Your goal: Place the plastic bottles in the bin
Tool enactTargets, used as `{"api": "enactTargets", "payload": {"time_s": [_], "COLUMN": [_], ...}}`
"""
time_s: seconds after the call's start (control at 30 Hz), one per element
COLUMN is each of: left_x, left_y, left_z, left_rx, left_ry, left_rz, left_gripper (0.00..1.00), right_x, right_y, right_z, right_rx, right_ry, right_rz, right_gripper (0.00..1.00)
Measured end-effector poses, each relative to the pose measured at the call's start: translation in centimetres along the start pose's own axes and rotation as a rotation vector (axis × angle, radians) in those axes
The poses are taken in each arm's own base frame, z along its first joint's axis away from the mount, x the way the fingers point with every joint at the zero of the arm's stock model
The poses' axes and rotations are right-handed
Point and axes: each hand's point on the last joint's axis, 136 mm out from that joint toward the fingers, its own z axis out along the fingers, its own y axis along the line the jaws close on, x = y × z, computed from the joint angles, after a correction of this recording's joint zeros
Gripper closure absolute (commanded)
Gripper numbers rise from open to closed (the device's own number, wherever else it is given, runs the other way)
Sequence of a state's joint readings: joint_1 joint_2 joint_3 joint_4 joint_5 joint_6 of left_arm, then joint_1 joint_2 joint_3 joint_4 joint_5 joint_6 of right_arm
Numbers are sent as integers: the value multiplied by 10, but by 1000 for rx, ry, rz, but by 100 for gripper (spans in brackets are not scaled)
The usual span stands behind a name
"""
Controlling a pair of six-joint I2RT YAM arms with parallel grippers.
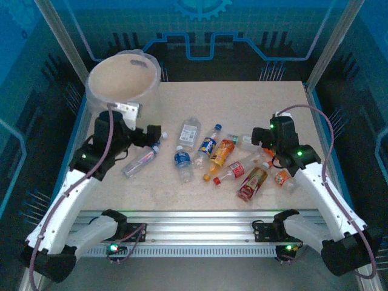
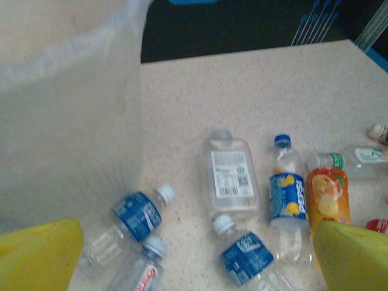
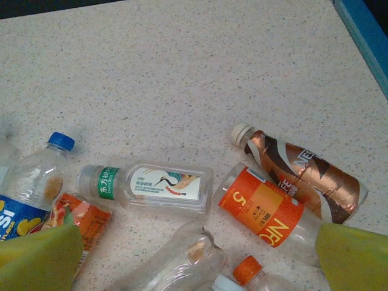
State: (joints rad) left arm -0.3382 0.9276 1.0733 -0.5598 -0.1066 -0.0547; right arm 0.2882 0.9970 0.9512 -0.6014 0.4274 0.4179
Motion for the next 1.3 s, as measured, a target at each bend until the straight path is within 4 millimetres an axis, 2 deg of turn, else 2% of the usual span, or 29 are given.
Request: {"api": "enactTargets", "payload": {"time_s": [0.2, 0.37, 0.53, 0.87, 1.07, 1.3], "left_x": [55, 104, 137, 173, 179, 188], "left_y": [4, 26, 46, 67, 94, 102], "left_z": [16, 37, 52, 79, 78, 81], "left_rx": [-64, -178, -273, -354, -409, -389], "left_ry": [139, 272, 363, 512, 543, 578], "left_rz": [9, 50, 147, 236, 150, 84], "left_gripper": [1, 1, 1, 1, 1, 1], "right_x": [3, 3, 6, 14, 13, 13], "right_y": [-3, -3, -2, -1, -2, -2], "right_z": [-4, -3, 2, 13, 13, 13], "right_rx": [-2, -3, 3, 19, 23, 26], "right_ry": [-14, -15, 3, 42, 42, 41], "right_rz": [5, 5, 0, -11, -11, -11], "right_gripper": [0, 0, 0, 0, 0, 0]}}
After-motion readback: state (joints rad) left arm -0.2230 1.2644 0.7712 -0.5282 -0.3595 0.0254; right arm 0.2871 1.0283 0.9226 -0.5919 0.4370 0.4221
